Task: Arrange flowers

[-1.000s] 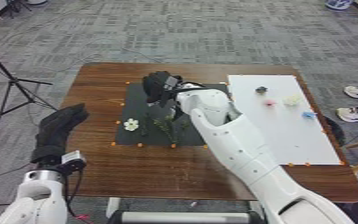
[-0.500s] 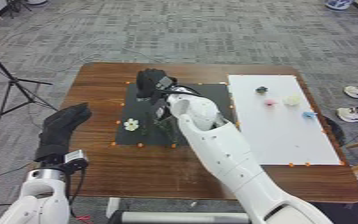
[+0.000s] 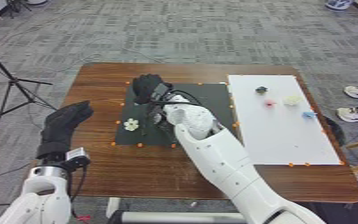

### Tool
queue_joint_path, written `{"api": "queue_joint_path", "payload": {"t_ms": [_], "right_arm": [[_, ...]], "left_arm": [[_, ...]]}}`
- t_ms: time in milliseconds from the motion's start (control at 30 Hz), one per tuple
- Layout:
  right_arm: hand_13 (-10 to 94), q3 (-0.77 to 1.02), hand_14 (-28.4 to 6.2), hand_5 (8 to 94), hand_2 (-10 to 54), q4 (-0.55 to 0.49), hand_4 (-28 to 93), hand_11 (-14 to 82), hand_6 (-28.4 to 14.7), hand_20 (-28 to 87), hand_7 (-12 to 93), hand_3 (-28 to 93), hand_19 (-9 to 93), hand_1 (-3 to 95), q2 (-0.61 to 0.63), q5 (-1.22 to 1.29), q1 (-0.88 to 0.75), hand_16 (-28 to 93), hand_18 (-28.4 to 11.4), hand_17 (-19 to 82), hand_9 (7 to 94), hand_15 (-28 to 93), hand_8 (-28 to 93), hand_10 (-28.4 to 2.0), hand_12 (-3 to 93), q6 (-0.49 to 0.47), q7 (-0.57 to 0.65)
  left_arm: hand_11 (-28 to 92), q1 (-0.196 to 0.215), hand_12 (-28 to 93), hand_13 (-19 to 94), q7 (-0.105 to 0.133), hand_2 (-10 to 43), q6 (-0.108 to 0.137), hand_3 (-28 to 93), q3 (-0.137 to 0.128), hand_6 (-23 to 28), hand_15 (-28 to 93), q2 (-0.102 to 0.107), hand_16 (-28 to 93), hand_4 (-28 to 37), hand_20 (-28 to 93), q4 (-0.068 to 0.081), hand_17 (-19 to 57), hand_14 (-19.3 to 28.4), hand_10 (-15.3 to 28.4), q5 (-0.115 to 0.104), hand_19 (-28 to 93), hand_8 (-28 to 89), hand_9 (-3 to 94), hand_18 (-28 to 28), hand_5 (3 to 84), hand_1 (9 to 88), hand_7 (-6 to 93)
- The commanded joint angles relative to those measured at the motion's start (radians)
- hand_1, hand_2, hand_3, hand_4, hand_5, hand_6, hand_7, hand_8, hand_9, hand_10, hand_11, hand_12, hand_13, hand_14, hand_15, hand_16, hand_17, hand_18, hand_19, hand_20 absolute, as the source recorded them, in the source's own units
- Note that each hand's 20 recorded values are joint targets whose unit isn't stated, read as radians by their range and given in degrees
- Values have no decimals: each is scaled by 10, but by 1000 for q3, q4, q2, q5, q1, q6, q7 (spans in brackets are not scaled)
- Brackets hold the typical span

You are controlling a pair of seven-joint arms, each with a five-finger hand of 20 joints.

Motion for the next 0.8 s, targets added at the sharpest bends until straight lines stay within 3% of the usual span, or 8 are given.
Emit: {"api": "queue_joint_path", "payload": {"t_ms": [33, 200, 300, 433, 800], "right_arm": [[896, 23, -31, 769, -77, 18, -229, 131, 30, 607, 314, 613, 932, 558, -26, -16, 36, 377, -212, 512, 925, 660, -10, -69, 191, -46, 0], [894, 64, -31, 767, -75, 40, -229, 130, 32, 607, 316, 609, 932, 558, -55, -113, 48, 378, -213, 511, 923, 660, -9, -69, 189, -110, -10], [891, 85, -32, 765, -75, 51, -230, 130, 33, 605, 316, 608, 932, 558, -66, -152, 44, 378, -213, 509, 921, 661, -9, -68, 190, -121, -14], [890, 90, -33, 763, -75, 55, -232, 128, 35, 603, 318, 610, 932, 556, -71, -160, 38, 378, -213, 506, 920, 661, -11, -68, 190, -122, -10], [888, 69, -37, 759, -75, 46, -208, 133, 39, 602, 320, 623, 932, 525, -67, -96, 33, 377, -216, 505, 914, 664, -14, -68, 188, -129, 38]], "left_arm": [[218, -9, 141, 416, 4, 9, -14, 729, 5, 25, 197, 2, -2, -214, 185, 1, 75, 162, 130, -2, 94, -78, 512, 114, 517, 260, 203], [218, -23, 141, 416, 15, 9, -6, 729, 22, 25, 196, -4, -2, -213, 185, 0, 75, 163, 131, -1, 95, -79, 513, 114, 517, 261, 204], [218, -30, 141, 416, 22, 9, 0, 730, 31, 24, 196, -6, -2, -213, 186, 1, 74, 162, 130, 25, 96, -79, 513, 114, 517, 261, 205], [220, -39, 141, 416, 31, 10, 14, 730, 38, 24, 196, -7, -1, -212, 185, 0, 74, 162, 131, 20, 96, -79, 514, 114, 519, 261, 205], [222, -53, 141, 416, 30, 8, 1, 733, 45, 24, 197, -8, -1, -211, 185, -1, 75, 161, 131, 20, 97, -80, 516, 114, 521, 261, 208]]}}
